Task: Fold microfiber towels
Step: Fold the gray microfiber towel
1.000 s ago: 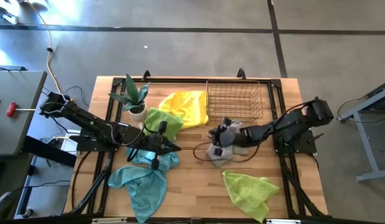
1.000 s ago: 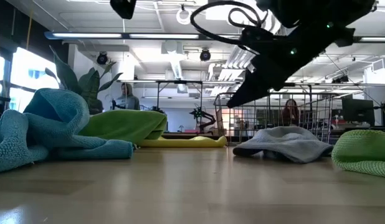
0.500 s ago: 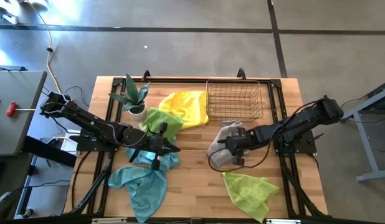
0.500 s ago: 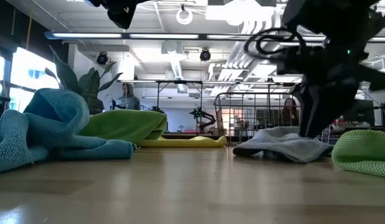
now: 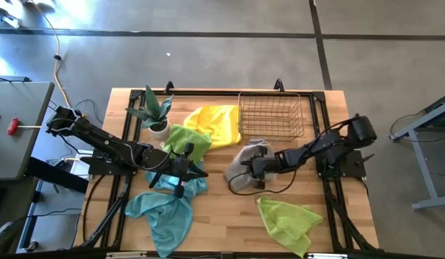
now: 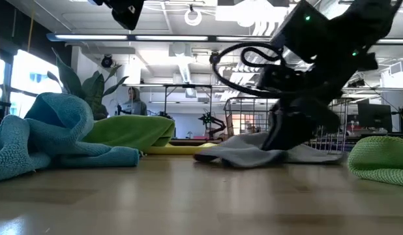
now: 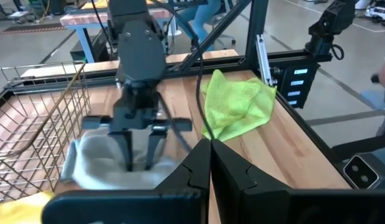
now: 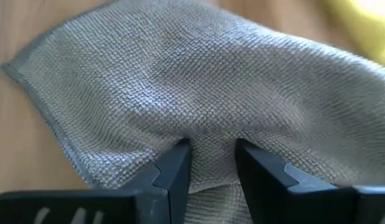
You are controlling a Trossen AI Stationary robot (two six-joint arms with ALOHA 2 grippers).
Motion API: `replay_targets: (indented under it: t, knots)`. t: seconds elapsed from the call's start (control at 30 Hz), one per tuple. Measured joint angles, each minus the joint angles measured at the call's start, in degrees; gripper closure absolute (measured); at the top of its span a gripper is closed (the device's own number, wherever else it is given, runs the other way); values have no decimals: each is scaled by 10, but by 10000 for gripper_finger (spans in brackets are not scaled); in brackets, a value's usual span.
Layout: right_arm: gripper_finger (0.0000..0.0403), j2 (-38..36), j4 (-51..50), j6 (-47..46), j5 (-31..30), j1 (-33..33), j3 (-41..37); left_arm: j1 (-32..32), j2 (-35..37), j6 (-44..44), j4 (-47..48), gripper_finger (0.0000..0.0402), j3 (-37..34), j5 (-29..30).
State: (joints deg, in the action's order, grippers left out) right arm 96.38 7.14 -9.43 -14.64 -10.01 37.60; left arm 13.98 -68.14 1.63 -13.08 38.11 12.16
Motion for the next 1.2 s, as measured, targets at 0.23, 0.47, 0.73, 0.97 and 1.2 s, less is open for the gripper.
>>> replay_targets:
  t: [0.23,0.47,0.73,0.97,1.2]
  knots:
    - [279,4,93,5,-26,33,5,1,0,18,8,398,0,0]
    - [279,-81,18,19,16,20,10,2,-17,15,30,398,0,3]
    - [279,-135,-180,-96,25,-41,11,5,-110,-40,-58,393,0,21]
    - [271,-107,-225,-161,-18,-105,10,5,-181,-64,-116,326,0,41]
    - [237,-104,-216,-161,-47,-127,10,3,-253,-82,-164,241,0,70]
